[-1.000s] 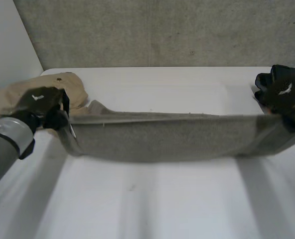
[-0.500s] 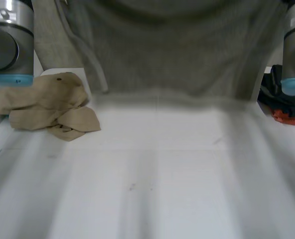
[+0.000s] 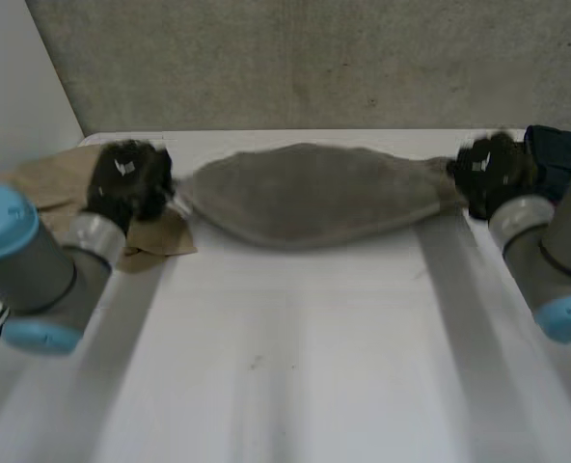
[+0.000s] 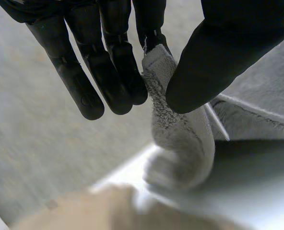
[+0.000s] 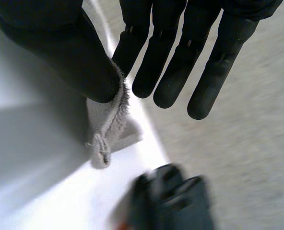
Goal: Fold the laundry.
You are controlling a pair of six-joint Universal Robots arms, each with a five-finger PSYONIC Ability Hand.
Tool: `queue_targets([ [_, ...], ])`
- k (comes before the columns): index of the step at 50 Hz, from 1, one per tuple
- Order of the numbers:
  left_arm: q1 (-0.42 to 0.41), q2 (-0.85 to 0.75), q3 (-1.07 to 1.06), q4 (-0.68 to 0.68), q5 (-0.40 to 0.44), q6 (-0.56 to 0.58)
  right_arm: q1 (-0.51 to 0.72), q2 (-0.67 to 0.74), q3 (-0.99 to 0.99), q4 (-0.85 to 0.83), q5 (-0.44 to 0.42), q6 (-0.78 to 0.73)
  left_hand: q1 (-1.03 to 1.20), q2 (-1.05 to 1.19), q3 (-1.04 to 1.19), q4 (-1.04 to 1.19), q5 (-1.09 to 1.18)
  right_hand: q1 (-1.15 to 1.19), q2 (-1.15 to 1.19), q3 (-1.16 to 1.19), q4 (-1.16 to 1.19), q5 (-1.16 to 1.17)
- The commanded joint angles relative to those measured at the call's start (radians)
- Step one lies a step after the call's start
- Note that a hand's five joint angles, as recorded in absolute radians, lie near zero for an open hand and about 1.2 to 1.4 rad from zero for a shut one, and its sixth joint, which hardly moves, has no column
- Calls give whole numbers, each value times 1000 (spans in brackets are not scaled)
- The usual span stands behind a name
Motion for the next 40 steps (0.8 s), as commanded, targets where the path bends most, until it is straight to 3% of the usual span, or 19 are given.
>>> queue_targets([
  [1,7,76,-243,-39,44,172,-37,2,158,18,-47,0,246,197,203,195,228,266,217,201,194,213],
  [8,19,87,-315,-49,24,284,-57,-41,260,14,-61,6,246,197,203,195,228,266,217,201,194,213],
  [12,25,90,-332,-49,17,289,-57,-41,274,10,-82,23,-323,-371,-366,-374,-340,266,217,201,194,213],
  [16,15,116,-335,-51,15,283,-55,-41,276,7,-81,26,-403,-451,-446,-454,-420,266,217,201,194,213],
  [27,-60,190,-323,-40,14,133,-54,-41,287,6,-81,30,-397,-446,-440,-448,-415,266,217,201,194,213],
  [35,-53,139,-263,-46,-68,111,-54,-39,290,4,-81,30,-224,-272,-267,-275,-241,266,217,201,194,213],
  [40,-53,108,-253,-46,-94,117,-54,-38,290,6,-81,30,-396,-445,-439,-447,-414,266,217,201,194,213],
])
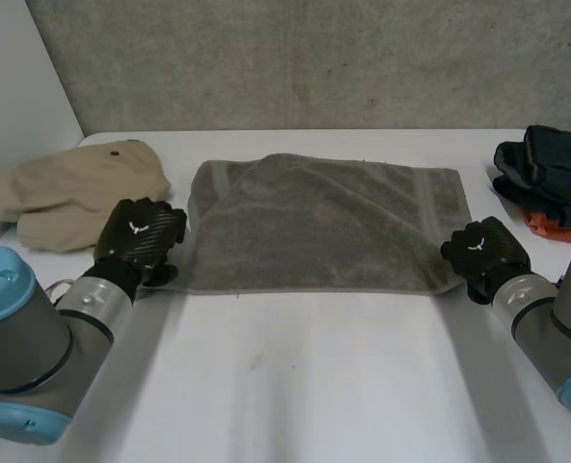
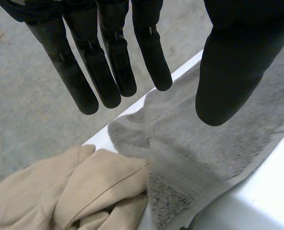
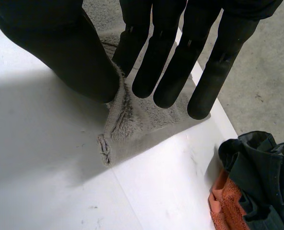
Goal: Fold the laundry.
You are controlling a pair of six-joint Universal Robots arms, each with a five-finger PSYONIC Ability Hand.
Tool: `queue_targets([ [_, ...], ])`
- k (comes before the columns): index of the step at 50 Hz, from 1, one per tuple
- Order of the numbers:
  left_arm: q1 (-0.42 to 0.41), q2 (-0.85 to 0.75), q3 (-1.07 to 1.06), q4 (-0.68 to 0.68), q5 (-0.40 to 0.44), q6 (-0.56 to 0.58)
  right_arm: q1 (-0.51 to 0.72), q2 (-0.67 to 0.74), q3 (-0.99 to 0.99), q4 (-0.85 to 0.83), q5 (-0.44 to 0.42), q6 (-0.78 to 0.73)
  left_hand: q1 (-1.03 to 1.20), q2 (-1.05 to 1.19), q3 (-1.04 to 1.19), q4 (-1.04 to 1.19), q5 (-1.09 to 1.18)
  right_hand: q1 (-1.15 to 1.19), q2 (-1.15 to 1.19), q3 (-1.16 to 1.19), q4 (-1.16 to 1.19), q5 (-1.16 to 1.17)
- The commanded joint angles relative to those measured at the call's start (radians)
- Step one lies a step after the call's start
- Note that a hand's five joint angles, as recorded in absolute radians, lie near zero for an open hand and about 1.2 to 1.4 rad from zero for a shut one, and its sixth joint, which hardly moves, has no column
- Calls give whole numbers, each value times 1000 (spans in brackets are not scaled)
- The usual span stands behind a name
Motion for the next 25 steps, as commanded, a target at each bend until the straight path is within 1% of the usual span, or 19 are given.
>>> queue_targets([
  [1,9,-51,22,-6,-46,7,0,0,0,-1,0,0,-116,-107,-107,-109,-105,266,217,201,194,213],
  [7,14,-67,10,-9,-47,15,-2,2,-2,-1,0,0,-131,-122,-122,-124,-120,266,217,201,194,213],
  [11,48,-73,5,-9,-46,18,-2,2,-3,-1,0,0,-129,-119,-119,-121,-117,266,217,201,194,213],
  [16,95,-120,19,-8,-30,24,-2,5,-5,-2,0,0,-129,-119,-119,-121,-117,266,217,201,194,213],
  [25,128,-211,86,-6,-27,47,2,10,-5,-2,0,0,-123,-114,-113,-116,-112,266,217,201,194,213],
])
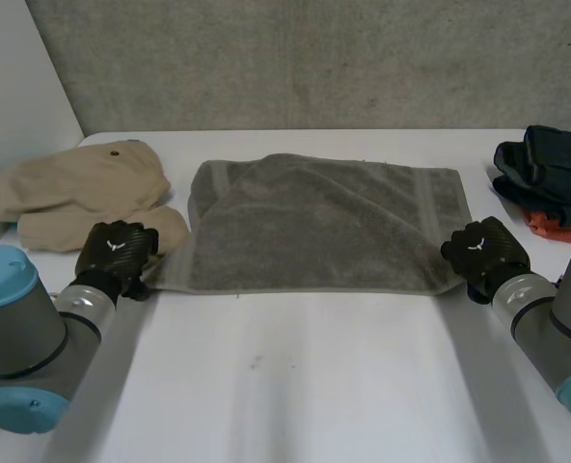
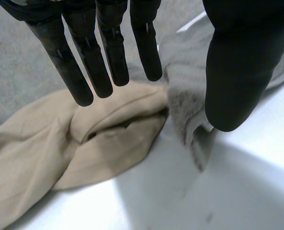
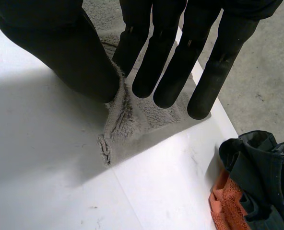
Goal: Fold the laundry.
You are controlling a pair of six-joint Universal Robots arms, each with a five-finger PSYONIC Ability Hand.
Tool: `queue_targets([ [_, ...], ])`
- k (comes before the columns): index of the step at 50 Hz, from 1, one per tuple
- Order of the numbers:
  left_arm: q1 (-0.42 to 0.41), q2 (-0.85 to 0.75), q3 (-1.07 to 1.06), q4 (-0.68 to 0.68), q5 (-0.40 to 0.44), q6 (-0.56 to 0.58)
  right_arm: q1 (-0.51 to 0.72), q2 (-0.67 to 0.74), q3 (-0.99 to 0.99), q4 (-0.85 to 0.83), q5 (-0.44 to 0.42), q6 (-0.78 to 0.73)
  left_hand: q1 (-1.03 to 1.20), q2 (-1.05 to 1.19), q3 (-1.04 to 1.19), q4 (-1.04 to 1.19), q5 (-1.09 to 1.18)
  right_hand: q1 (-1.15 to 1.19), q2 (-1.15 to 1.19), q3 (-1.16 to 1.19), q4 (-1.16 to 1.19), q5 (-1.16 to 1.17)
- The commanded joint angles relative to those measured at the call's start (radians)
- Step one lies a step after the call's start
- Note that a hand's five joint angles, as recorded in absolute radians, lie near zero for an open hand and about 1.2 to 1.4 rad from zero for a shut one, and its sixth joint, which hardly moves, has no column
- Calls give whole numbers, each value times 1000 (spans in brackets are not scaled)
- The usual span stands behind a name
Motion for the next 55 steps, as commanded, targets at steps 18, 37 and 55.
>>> queue_targets([
  [18,2,-167,183,-77,1,3,-2,14,-5,-8,3,0,268,271,266,274,282,266,217,201,194,213],
  [37,-1,-175,214,-148,3,-33,-2,13,-6,-8,6,-2,195,198,193,201,209,266,217,201,194,213],
  [55,-26,-186,286,-149,26,-83,-2,28,-12,-9,6,-2,221,224,219,227,235,266,217,201,194,213],
])
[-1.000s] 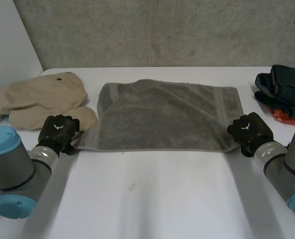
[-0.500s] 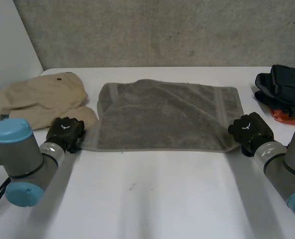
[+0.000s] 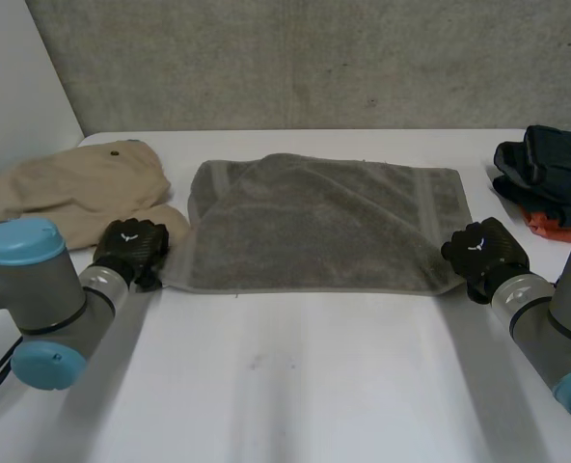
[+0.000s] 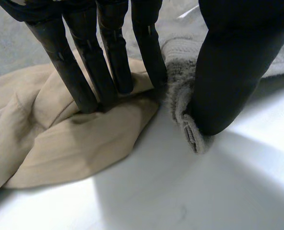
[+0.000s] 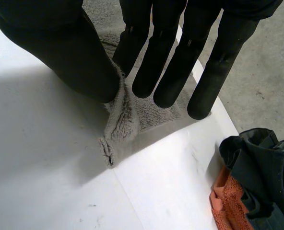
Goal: Fold the laundry.
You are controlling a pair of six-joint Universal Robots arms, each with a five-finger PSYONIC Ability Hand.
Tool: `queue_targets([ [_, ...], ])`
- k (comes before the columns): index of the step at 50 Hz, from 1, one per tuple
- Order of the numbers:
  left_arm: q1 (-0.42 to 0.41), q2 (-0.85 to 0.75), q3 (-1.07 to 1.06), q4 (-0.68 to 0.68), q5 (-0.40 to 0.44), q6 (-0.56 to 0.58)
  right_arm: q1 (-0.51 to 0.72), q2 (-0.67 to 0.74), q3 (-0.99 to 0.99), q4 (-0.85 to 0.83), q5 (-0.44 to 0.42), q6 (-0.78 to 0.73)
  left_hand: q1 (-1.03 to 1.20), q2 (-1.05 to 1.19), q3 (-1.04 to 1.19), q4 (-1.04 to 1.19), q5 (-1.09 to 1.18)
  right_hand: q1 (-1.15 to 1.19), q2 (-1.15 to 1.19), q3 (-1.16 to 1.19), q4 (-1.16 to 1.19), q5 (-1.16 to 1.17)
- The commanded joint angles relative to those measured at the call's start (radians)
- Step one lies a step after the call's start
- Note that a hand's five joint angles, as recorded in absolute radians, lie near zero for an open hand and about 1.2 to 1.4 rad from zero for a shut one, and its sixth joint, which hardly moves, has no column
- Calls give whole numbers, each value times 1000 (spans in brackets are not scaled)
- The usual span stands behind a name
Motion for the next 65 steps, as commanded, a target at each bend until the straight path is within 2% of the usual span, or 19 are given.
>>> queue_targets([
  [1,-12,-1,28,0,11,-13,-1,10,-5,-1,0,0,168,168,165,176,184,266,217,201,194,213],
  [2,-8,-2,37,0,11,-16,-1,12,-7,-1,0,0,485,485,483,494,502,266,217,201,194,213],
  [3,-6,-2,39,0,11,-19,-1,12,-7,-1,0,0,665,665,663,674,682,266,217,201,194,213],
  [9,-5,40,19,-2,11,-32,-5,0,-30,7,12,0,667,667,665,676,684,266,217,201,194,213],
  [13,-5,218,-30,-2,13,-33,-28,-42,-63,51,14,-13,667,667,665,676,684,266,217,201,194,213],
  [19,-6,508,-92,-20,11,-13,-114,-302,-174,321,5,-11,667,667,665,676,684,266,217,201,194,213],
  [21,-2,615,-98,-55,13,-13,-131,-338,-203,367,2,-13,667,667,665,676,684,266,217,201,194,213],
  [26,11,761,-101,-156,17,-6,-163,-436,-307,525,5,-26,667,667,665,676,684,266,217,201,194,213],
  [30,23,785,-107,-261,17,63,-166,-453,-330,652,-3,-58,667,667,665,676,684,266,217,201,194,213],
  [35,14,739,-133,-354,19,203,-168,-409,-303,711,0,-135,667,667,665,676,684,266,217,201,194,213],
  [41,0,456,-72,-329,8,332,-159,-206,-352,700,15,-151,667,667,665,676,684,266,217,201,194,213],
  [45,-26,259,93,-302,4,355,-145,-76,-450,661,57,-135,667,667,665,676,684,266,217,201,194,213],
  [48,-55,161,248,-283,4,355,-98,-1,-574,581,127,-111,667,667,665,676,684,266,217,201,194,213],
  [52,-69,51,529,-197,1,343,-35,46,-757,392,198,-76,667,667,665,676,684,266,217,201,194,213],
  [55,-68,18,712,-19,-2,317,-7,40,-826,134,213,-42,667,667,665,676,684,266,217,201,194,213],
  [56,-68,15,752,89,-6,291,-5,36,-823,55,210,-30,667,667,665,676,684,266,217,201,194,213],
  [57,-68,14,760,153,-6,274,-5,29,-800,-109,203,-11,667,667,665,676,684,266,217,201,194,213],
  [61,-57,21,766,420,-16,166,-7,-6,-714,-413,178,12,667,667,665,676,684,266,217,201,194,213],
  [65,-48,22,752,429,-16,114,1,-5,-677,-406,138,14,667,667,665,676,684,266,217,201,194,213],
])
